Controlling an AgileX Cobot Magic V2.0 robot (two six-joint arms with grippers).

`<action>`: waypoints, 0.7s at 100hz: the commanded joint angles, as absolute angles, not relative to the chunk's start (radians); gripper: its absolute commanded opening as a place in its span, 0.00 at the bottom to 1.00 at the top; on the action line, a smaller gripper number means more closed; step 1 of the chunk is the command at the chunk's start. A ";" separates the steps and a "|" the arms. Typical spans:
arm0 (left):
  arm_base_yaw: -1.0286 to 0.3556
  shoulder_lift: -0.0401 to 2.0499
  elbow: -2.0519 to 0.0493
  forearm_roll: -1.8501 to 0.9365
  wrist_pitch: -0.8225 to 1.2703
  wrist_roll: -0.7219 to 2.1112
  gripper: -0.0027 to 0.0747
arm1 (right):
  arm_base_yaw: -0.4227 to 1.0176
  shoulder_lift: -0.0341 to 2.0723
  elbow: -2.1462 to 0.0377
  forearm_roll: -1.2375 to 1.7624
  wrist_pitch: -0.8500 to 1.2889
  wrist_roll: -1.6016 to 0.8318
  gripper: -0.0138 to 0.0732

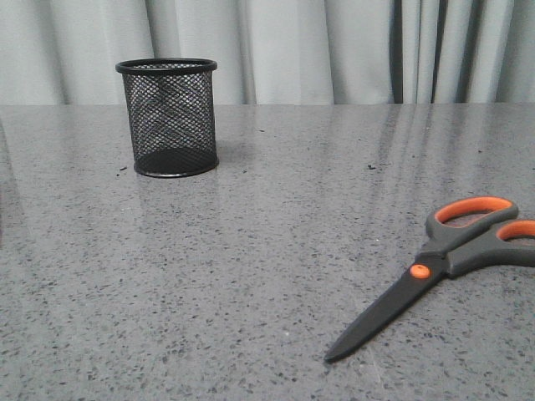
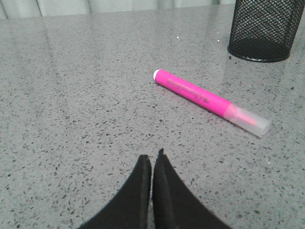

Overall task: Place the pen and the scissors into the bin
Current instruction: 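Move the left gripper down toward the pink highlighter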

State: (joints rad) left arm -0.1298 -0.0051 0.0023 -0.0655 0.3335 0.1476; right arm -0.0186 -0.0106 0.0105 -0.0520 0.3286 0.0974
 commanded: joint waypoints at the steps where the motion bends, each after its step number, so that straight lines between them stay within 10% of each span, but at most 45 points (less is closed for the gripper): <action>1: -0.129 -0.035 0.046 -0.076 0.283 0.143 0.01 | -0.024 -0.029 0.025 -0.052 0.287 0.088 0.08; 70: -0.129 -0.035 0.046 -0.104 0.235 0.143 0.01 | -0.024 -0.029 0.025 -0.075 0.211 0.088 0.08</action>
State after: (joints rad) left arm -0.1298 -0.0051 0.0023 -0.0680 0.3289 0.1476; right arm -0.0186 -0.0106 0.0105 -0.0560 0.3215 0.0974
